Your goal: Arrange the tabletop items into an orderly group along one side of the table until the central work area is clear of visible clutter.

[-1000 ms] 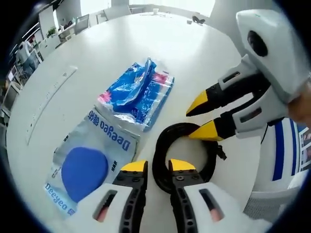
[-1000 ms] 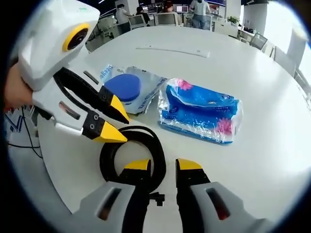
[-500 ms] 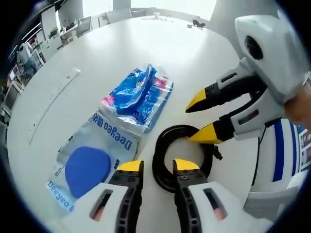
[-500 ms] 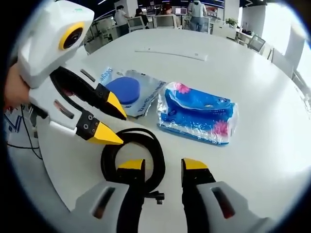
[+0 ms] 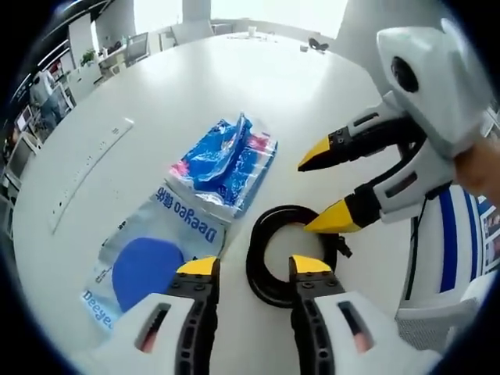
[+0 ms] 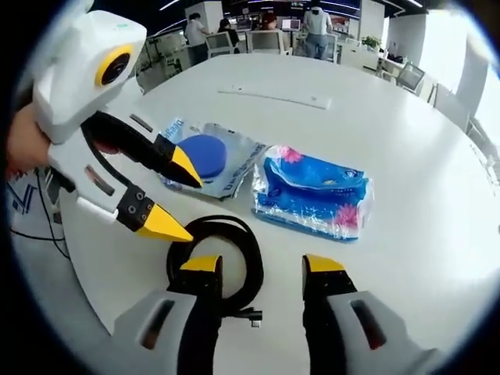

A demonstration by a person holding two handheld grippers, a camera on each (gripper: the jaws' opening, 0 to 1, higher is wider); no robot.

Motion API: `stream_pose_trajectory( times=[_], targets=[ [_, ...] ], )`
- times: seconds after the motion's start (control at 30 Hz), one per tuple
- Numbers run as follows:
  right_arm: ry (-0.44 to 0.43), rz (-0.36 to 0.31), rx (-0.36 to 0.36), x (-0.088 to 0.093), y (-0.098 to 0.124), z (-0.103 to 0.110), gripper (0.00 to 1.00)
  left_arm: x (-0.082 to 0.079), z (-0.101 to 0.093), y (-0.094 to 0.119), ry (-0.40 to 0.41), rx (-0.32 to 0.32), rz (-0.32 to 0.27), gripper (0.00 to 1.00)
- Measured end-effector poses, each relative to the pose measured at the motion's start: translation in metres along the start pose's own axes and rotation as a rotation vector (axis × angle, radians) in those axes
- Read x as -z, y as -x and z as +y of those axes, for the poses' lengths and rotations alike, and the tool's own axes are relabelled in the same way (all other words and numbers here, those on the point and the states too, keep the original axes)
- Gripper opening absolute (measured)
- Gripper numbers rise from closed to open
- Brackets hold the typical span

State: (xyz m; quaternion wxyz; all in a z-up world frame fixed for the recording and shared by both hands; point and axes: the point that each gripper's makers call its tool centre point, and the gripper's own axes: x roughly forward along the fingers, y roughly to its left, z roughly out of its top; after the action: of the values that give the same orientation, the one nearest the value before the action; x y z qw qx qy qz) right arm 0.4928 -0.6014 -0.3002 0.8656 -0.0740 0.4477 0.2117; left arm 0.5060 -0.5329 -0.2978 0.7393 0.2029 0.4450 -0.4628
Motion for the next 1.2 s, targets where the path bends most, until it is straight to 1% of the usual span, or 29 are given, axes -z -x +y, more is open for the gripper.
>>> stream_pose_trajectory(
  times=[0.3,0.53,0.6,0.67,0.77,0.83,0.9,0.97,1.0,1.07,1.13,1.2],
  targets=[
    [0.014,-0.017,-0.008,-0.007,0.005,0.006,0.47,-0.004,0.001,0.014,0.002,-0.001,-0.03,0.39],
    [0.021,-0.04,-0.019,-0.015,0.011,0.011,0.52,-0.004,0.004,0.026,0.011,-0.003,-0.052,0.41],
    [0.021,-0.048,-0.027,-0.017,0.014,0.014,0.54,-0.005,0.005,0.031,0.02,-0.002,-0.063,0.42],
    [0.004,-0.07,-0.046,-0.022,0.016,0.018,0.57,-0.004,0.005,0.035,0.027,-0.001,-0.072,0.43],
    [0.005,-0.075,-0.048,-0.024,0.019,0.02,0.58,-0.004,0.007,0.039,0.03,-0.002,-0.079,0.43],
    [0.007,-0.081,-0.062,-0.026,0.02,0.023,0.58,-0.003,0.007,0.043,0.037,0.001,-0.086,0.43],
    [-0.021,-0.1,-0.086,-0.029,0.022,0.028,0.59,-0.002,0.007,0.047,0.04,0.0,-0.091,0.44],
    [-0.027,-0.108,-0.088,-0.031,0.024,0.029,0.6,0.0,0.008,0.052,0.042,0.001,-0.099,0.45],
    [-0.028,-0.122,-0.098,-0.033,0.025,0.032,0.62,0.001,0.008,0.053,0.046,0.002,-0.101,0.45],
    [-0.034,-0.128,-0.105,-0.035,0.026,0.035,0.64,0.002,0.01,0.057,0.055,0.001,-0.11,0.46],
    [-0.037,-0.15,-0.125,-0.038,0.029,0.04,0.65,0.004,0.011,0.063,0.059,0.0,-0.118,0.45],
    [-0.046,-0.159,-0.134,-0.04,0.03,0.043,0.67,0.006,0.014,0.069,0.064,-0.004,-0.126,0.45]
  ],
)
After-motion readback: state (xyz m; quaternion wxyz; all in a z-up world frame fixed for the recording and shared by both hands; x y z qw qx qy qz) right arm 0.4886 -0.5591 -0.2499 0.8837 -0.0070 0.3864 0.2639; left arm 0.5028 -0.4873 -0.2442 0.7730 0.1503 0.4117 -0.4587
